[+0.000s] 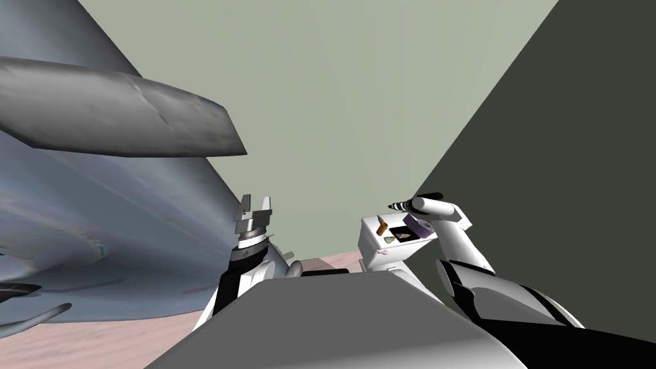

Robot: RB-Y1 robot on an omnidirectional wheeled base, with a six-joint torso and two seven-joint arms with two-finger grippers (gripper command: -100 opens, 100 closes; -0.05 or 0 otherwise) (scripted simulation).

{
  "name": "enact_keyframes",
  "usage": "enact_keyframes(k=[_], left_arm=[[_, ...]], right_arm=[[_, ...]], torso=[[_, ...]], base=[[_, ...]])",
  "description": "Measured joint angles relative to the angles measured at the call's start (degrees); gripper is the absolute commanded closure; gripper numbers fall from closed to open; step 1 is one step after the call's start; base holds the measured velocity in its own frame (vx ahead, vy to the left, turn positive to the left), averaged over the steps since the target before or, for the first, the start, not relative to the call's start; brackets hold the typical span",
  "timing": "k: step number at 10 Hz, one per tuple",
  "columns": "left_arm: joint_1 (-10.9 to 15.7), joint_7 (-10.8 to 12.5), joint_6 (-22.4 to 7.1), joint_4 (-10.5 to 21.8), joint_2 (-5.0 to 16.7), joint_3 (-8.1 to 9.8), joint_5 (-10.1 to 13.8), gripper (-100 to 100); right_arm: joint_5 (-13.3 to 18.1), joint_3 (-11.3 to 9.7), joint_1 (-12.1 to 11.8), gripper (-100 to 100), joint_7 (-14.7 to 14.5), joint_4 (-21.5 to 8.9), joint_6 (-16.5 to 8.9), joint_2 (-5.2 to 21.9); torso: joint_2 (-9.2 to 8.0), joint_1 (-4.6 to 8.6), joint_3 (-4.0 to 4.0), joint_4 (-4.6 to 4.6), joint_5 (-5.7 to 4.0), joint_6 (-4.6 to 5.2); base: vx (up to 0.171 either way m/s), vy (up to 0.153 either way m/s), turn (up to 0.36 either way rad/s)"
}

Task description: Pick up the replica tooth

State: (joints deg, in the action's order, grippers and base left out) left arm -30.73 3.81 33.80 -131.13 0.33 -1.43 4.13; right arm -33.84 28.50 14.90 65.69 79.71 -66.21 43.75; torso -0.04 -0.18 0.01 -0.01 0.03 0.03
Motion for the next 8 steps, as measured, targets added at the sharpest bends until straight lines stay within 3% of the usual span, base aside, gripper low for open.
enact_keyframes(k=[8], left_arm=[[0.0, 0.0, 0.0, 0.0, 0.0, 0.01, 0.0, 0]], right_arm=[[-4.0, 0.6, 2.1, -100, 2.6, -10.4, -10.6, 3.7]], torso=[[-0.01, 0.07, 0.01, 0.0, -0.02, 0.05]], base=[[0.003, 0.025, 0.106]])
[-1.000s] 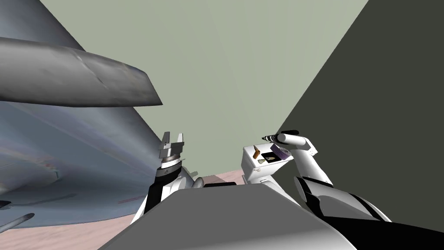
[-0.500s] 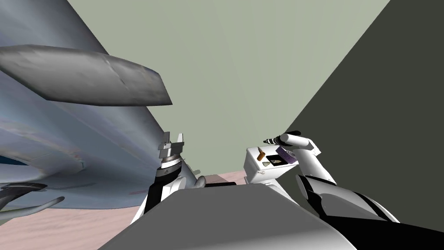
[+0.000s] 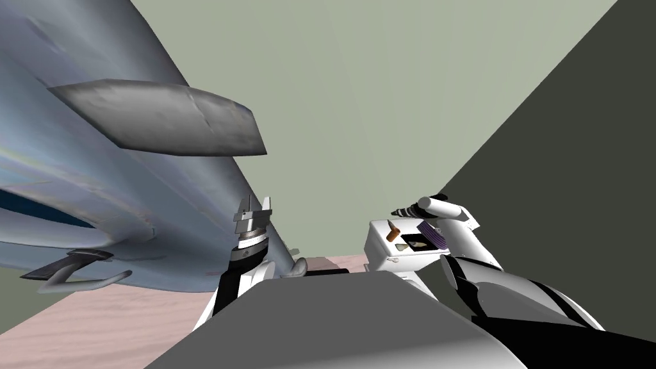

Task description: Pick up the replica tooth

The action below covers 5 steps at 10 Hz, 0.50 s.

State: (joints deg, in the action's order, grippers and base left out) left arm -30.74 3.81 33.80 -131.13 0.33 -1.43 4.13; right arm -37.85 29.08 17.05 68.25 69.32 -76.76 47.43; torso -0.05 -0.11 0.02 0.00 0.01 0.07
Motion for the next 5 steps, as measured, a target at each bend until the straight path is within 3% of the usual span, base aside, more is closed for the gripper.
enact_keyframes(k=[3, 5], left_arm=[[0.0, 0.0, 0.0, 0.0, 0.0, 0.0, 0.0, 0], [0.0, 0.0, 0.0, 0.0, 0.0, -0.02, 0.0, 0]], right_arm=[[-1.6, 0.2, 0.3, -100, 0.5, -4.2, -3.4, 1.3], [-2.9, 0.1, 0.7, -100, 1.6, -6.7, -7.0, 2.3]], torso=[[-0.01, 0.05, 0.01, 0.0, -0.01, -0.01], [0.0, 0.02, 0.0, 0.0, 0.0, -0.03]], base=[[0.003, 0.009, 0.101], [0.003, 0.007, 0.084]])
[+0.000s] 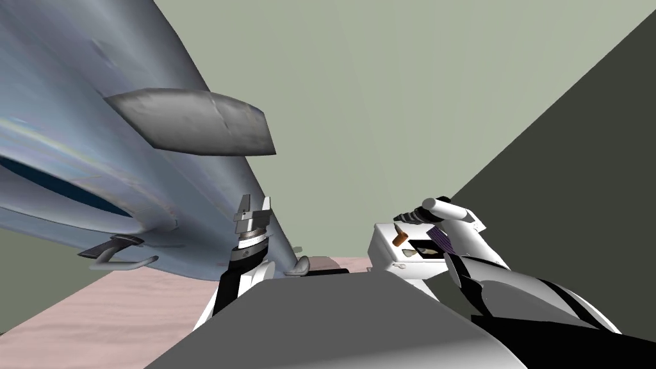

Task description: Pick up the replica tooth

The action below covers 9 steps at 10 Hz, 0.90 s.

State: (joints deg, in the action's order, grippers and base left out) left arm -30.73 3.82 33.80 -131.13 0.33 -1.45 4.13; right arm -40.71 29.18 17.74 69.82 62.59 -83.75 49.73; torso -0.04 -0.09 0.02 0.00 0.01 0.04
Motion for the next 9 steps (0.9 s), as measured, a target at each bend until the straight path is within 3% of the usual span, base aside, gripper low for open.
enact_keyframes(k=[4, 6, 7, 8, 9], left_arm=[[0.0, 0.0, -0.1, 0.0, 0.0, -0.17, 0.0, 0], [0.1, 0.1, -0.1, 0.0, 0.0, -0.2, 0.0, 0], [0.1, 0.1, -0.1, 0.0, 0.0, -0.2, 0.0, 0], [0.1, 0.1, -0.1, 0.0, 0.0, -0.2, 0.0, 0], [0.1, 0.1, -0.1, 0.0, 0.0, -0.2, 0.0, 0]], right_arm=[[-1.3, -0.9, 1.6, -100, 0.3, -7.8, -3.1, 1.3], [-2.2, -0.7, 1.1, -100, 0.6, -9.6, -5.5, 1.9], [-2.2, -0.7, 1.0, 0, 0.7, -9.6, -5.7, 1.9], [-2.2, -0.7, 1.0, -100, 0.7, -9.6, -5.7, 1.9], [-1.8, -0.9, 1.3, -100, 0.6, -10.5, -5.0, 1.4]], torso=[[-0.14, -0.3, 0.1, 0.06, 0.08, -0.17], [-0.24, -0.37, 0.16, 0.08, 0.1, -0.21], [-0.26, -0.42, 0.17, 0.09, 0.11, -0.2], [-0.27, -0.45, 0.18, 0.09, 0.12, -0.2], [-0.25, -0.35, 0.17, 0.08, 0.09, -0.21]], base=[[0.006, -0.007, 0.074], [-0.001, -0.01, 0.048], [0.0, 0.0, 0.0], [0.004, -0.036, 0.029], [0.006, -0.051, 0.046]])
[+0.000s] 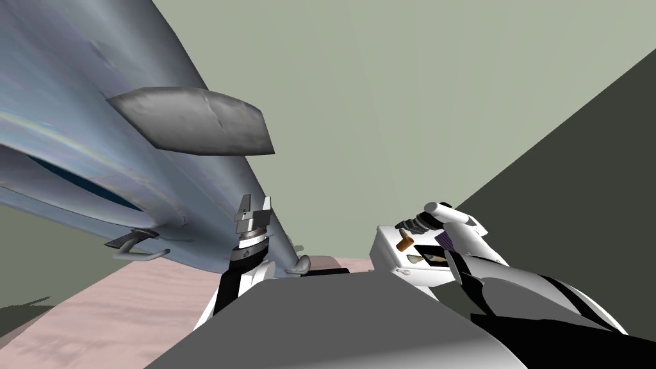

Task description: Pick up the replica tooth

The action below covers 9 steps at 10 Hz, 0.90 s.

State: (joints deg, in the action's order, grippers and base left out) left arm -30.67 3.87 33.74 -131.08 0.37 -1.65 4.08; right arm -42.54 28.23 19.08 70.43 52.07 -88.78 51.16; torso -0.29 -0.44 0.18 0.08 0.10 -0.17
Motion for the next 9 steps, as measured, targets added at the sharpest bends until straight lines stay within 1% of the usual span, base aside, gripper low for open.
enact_keyframes(k=[1, 2, 3, 7, 8, 9], left_arm=[[0.0, 0.0, 0.0, 0.0, 0.0, 0.0, 0.0, 0], [0.0, 0.0, 0.0, 0.0, 0.0, 0.0, 0.0, 0], [0.0, 0.0, 0.0, 0.0, 0.0, 0.0, 0.0, 0], [0.0, 0.0, 0.0, 0.0, 0.0, 0.0, 0.0, 0], [0.0, 0.0, 0.0, 0.0, 0.0, 0.0, 0.0, 0], [0.0, 0.0, 0.0, 0.0, 0.0, 0.0, 0.0, 0]], right_arm=[[0.3, 0.0, -0.3, -100, -0.1, -0.5, 0.9, -0.7], [0.7, -0.2, -0.1, -100, -0.4, -1.7, 2.1, -1.3], [0.8, -0.3, 0.0, 100, -0.5, -1.9, 2.4, -1.4], [0.7, -0.3, 0.0, 100, -0.5, -1.8, 2.3, -1.4], [0.7, -0.3, 0.0, 0, -0.5, -1.8, 2.3, -1.4], [0.7, -0.3, 0.0, 100, -0.5, -1.8, 2.3, -1.4]], torso=[[0.01, 0.07, 0.0, 0.0, -0.02, 0.01], [0.01, 0.08, -0.01, 0.0, -0.03, 0.01], [0.0, -0.01, 0.0, 0.0, 0.0, 0.02], [0.04, 0.05, -0.04, -0.04, -0.05, 0.07], [0.04, 0.05, -0.04, -0.04, -0.05, 0.06], [0.04, 0.06, -0.04, -0.04, -0.05, 0.06]], base=[[0.004, -0.049, 0.031], [0.002, -0.022, 0.01], [0.0, 0.0, 0.0], [0.0, 0.0, 0.003], [0.0, 0.0, 0.0], [-0.013, 0.035, -0.046]])
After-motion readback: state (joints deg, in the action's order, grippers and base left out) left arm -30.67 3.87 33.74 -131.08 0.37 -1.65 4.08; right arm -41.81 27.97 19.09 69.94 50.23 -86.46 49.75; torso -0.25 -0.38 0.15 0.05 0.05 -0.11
